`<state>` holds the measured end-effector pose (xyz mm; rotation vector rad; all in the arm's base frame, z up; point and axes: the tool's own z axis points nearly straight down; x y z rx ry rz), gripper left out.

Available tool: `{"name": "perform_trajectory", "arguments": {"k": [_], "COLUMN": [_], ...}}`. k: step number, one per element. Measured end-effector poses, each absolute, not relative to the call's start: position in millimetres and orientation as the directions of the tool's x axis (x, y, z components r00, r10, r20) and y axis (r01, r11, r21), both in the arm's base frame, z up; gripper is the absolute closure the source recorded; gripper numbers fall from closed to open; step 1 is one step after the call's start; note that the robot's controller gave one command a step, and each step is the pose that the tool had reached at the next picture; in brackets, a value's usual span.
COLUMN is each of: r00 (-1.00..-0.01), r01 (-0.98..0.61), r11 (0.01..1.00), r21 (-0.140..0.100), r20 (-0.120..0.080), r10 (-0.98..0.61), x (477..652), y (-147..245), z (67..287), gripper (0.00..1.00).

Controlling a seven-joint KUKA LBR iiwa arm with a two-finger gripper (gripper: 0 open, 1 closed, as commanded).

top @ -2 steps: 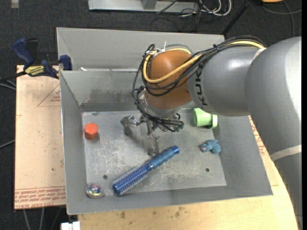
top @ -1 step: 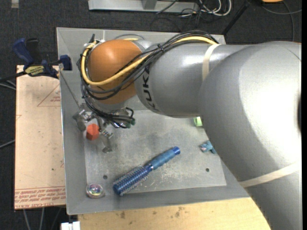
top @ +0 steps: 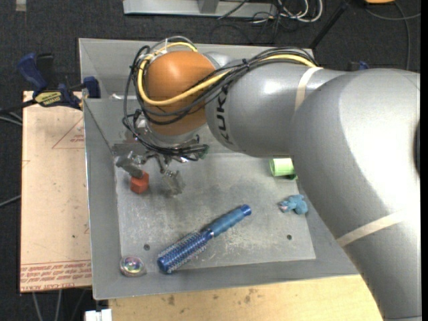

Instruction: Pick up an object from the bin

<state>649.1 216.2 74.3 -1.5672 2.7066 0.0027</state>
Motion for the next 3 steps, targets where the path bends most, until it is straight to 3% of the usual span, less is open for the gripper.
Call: {"name": "perform_trajectory", "arguments": {"k": [1, 2, 3], "r00": [-0.497, -0.498, -0.502], "r01": [-0.867, -0.867, -0.865], "r11": [0.498, 0.498, 0.502], "r21": [-0.007, -0.006, -0.006], "r20": [-0.014, -0.014, -0.01], "r10": [-0.867, -0.867, -0.865], "x": [649.4, 649.4, 610.6], "y": [217, 217, 231], "z": [76, 76, 230], "gripper": [1.0, 1.0, 1.0]}}
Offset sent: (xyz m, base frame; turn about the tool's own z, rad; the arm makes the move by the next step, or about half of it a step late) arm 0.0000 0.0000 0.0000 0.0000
